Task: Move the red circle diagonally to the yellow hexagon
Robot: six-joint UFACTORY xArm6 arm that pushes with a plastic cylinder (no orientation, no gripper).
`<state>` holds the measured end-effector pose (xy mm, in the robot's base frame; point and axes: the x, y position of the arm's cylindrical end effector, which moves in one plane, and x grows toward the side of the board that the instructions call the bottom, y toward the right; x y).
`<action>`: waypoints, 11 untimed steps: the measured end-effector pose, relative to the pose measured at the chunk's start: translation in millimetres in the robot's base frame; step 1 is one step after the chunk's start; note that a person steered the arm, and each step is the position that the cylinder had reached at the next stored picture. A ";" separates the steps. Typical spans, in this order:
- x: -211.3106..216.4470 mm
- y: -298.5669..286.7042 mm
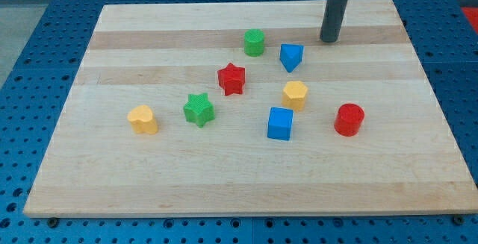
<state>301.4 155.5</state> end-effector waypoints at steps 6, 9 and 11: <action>305.5 111.9; 238.3 16.7; 207.4 4.7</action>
